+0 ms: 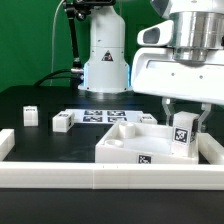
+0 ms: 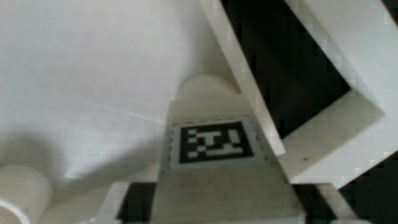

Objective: Assemble one leg

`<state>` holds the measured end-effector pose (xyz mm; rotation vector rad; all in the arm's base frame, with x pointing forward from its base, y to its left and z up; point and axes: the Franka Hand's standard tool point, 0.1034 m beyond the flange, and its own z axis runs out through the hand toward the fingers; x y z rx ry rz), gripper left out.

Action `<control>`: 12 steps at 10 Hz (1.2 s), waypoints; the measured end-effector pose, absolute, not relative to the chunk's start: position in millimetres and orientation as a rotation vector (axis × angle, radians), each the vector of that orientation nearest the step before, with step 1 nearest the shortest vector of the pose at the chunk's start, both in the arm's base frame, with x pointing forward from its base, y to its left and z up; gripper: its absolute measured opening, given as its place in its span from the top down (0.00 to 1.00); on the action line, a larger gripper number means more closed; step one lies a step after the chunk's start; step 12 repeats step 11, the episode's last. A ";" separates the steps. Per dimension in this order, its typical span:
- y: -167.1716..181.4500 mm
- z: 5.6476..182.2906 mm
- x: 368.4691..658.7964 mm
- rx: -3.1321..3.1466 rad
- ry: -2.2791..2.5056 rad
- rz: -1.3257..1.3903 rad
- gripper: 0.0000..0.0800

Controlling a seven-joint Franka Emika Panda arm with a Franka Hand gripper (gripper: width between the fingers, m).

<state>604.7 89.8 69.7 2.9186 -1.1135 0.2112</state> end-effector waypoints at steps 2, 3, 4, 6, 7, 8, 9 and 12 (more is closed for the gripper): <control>90.4 69.5 604.6 2.919 -1.114 0.211 0.39; 90.4 69.5 604.6 2.919 -1.114 0.211 0.26; 90.3 69.5 604.6 2.919 -1.114 0.211 0.26; 90.3 69.5 604.6 2.919 -1.114 0.211 0.19; 90.3 69.5 604.6 2.919 -1.114 0.211 0.19; 90.3 69.5 604.6 2.919 -1.114 0.211 0.19; 90.3 69.5 604.6 2.919 -1.114 0.211 0.19; 90.3 69.5 604.6 2.919 -1.114 0.211 0.19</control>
Offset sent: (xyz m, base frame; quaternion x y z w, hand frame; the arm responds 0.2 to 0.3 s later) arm 0.0000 0.0000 0.0000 0.0000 0.0000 0.0000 1.0000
